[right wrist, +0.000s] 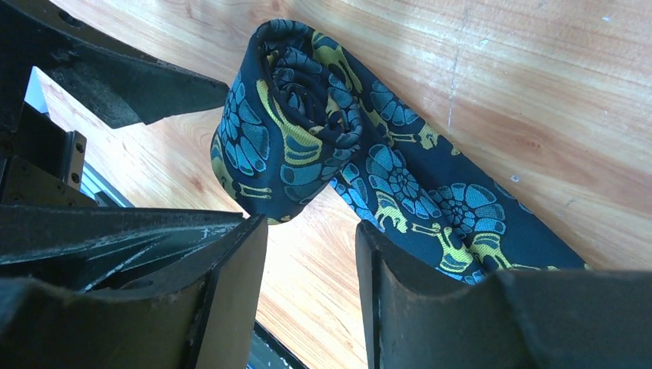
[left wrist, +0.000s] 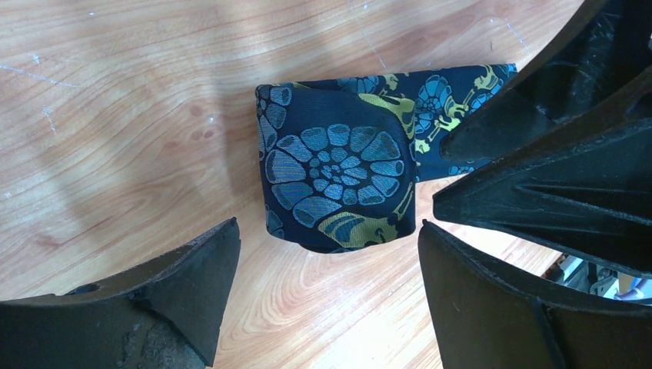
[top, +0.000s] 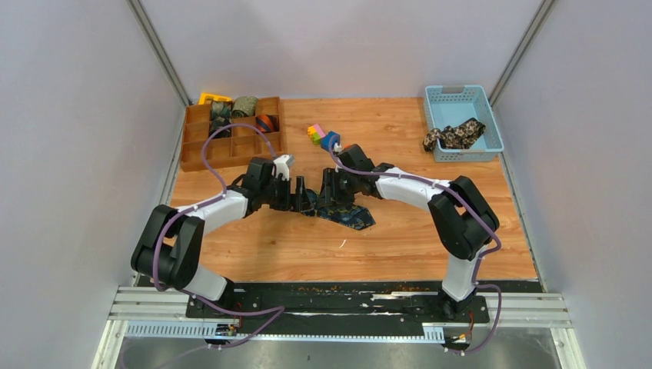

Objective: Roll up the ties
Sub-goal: Roll the tie at the center of the board.

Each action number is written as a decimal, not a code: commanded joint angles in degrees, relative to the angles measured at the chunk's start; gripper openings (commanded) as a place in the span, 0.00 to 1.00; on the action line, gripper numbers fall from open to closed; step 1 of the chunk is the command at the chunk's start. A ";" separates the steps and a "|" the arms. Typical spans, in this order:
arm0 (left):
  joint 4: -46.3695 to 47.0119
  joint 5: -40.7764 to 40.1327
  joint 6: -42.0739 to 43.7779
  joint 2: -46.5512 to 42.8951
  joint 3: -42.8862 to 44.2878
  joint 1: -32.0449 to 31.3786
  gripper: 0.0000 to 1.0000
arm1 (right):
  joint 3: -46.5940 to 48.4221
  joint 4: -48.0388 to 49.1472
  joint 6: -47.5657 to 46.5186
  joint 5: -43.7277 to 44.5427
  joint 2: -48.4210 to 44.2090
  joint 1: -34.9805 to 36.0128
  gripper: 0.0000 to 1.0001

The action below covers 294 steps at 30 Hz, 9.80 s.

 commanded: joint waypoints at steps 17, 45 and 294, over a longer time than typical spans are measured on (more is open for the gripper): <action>-0.41 2.79 2.45 9.33 7.34 0.98 0.82 | -5.45 -1.93 -1.89 4.38 -12.40 0.20 0.48; -19.93 -36.80 0.81 10.78 18.76 -14.88 0.51 | -9.23 -5.78 -0.88 12.02 -19.50 -2.15 0.44; -41.94 -54.86 0.81 13.86 24.93 -17.29 0.31 | -8.79 -17.88 -0.77 23.32 -19.09 -1.61 0.59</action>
